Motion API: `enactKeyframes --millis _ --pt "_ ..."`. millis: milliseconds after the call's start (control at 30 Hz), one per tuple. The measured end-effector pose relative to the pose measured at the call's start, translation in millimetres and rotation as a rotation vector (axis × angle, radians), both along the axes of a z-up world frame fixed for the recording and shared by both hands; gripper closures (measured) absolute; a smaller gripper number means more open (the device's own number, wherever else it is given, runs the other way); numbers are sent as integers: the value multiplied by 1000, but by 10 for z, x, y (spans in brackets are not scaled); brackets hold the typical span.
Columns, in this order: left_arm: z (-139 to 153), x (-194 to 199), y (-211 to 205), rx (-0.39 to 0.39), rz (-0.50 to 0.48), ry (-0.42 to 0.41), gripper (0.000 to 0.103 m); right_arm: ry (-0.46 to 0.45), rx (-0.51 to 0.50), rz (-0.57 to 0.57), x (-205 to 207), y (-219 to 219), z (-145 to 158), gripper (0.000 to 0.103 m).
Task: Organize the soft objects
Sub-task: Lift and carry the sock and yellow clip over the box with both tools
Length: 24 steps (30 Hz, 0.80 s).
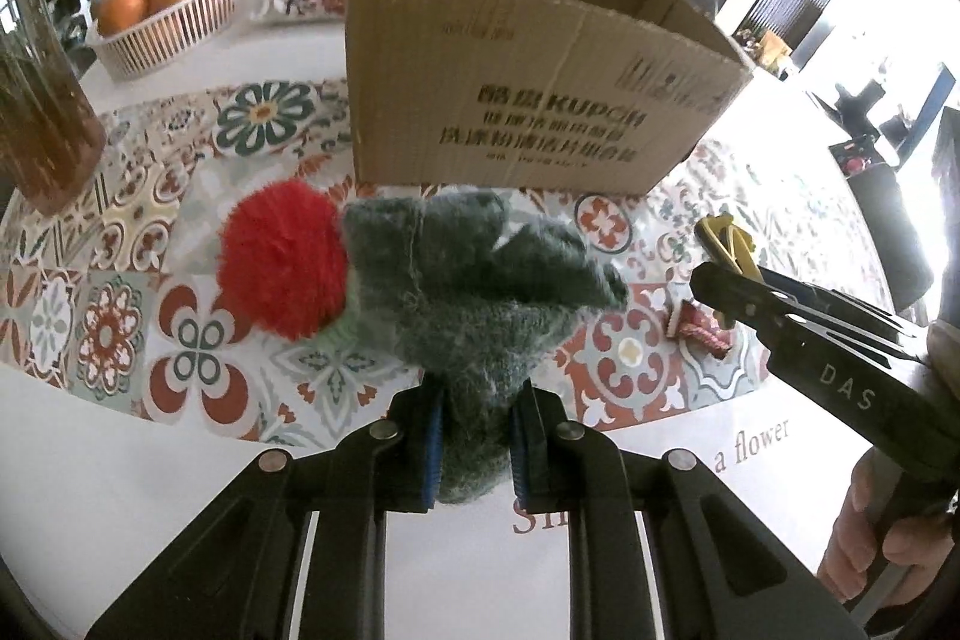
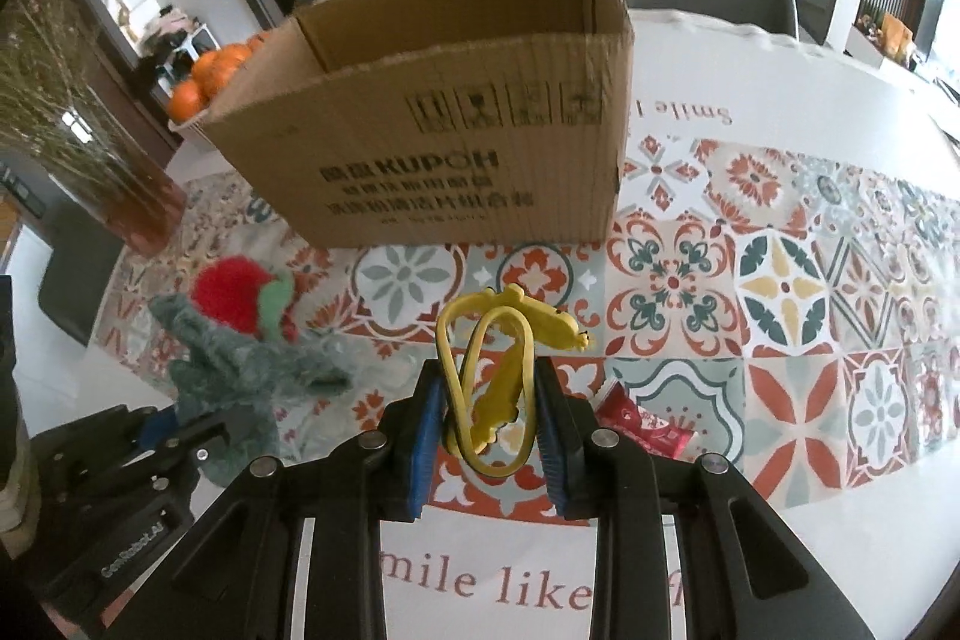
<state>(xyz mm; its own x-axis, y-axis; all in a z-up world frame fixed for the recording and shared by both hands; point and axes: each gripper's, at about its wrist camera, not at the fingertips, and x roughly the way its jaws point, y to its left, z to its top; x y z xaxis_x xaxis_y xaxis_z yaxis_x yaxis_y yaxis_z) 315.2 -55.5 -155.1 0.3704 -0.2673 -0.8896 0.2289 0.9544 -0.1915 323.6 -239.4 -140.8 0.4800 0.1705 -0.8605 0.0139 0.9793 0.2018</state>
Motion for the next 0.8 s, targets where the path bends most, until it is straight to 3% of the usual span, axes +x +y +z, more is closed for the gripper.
enactKeyframes --millis 800 --pt "918 -56 42 -48 -26 -259 85 -239 16 16 -171 86 912 73"
